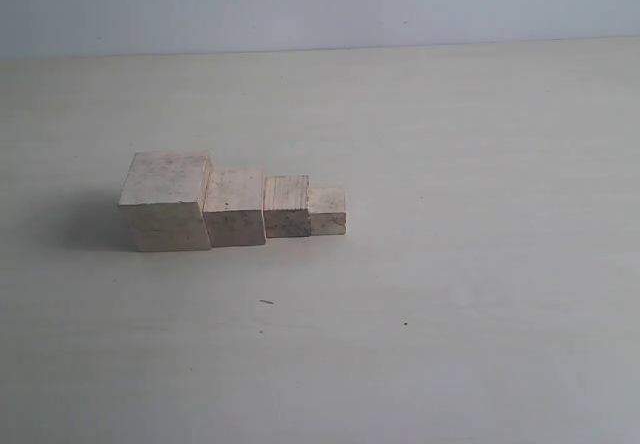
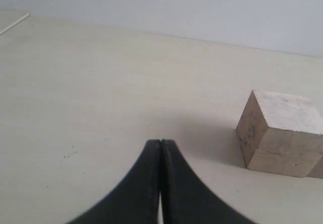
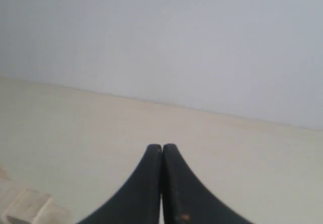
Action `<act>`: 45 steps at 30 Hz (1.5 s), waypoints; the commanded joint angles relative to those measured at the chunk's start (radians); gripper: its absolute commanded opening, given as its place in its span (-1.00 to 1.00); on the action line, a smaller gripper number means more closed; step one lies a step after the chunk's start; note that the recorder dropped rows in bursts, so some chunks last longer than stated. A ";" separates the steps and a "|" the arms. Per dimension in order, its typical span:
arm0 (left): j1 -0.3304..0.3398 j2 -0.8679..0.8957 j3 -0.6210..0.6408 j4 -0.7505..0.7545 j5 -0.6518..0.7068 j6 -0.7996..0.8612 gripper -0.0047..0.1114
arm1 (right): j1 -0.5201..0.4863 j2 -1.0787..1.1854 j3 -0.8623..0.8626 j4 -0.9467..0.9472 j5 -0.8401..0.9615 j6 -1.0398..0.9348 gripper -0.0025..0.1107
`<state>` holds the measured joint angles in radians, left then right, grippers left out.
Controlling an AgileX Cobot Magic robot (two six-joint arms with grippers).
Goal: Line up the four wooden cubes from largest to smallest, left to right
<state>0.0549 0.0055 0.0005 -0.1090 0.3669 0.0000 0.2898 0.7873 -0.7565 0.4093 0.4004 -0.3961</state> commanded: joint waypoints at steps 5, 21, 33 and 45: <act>-0.005 -0.006 0.000 0.000 -0.006 0.000 -0.92 | -0.259 -0.274 0.065 -0.350 0.050 0.164 -0.96; -0.005 -0.006 0.000 0.000 -0.006 0.000 -0.92 | -0.344 -0.512 0.531 -0.522 -0.121 0.470 -0.96; -0.005 -0.006 0.000 0.000 -0.006 0.000 -0.92 | -0.290 -0.787 0.732 -0.514 -0.156 0.535 -0.96; -0.005 -0.006 0.000 0.000 -0.006 0.000 -0.92 | -0.290 -0.787 0.756 -0.514 -0.100 0.546 -0.96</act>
<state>0.0549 0.0055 0.0005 -0.1090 0.3669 0.0000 0.0000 0.0053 -0.0043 -0.1029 0.2882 0.1533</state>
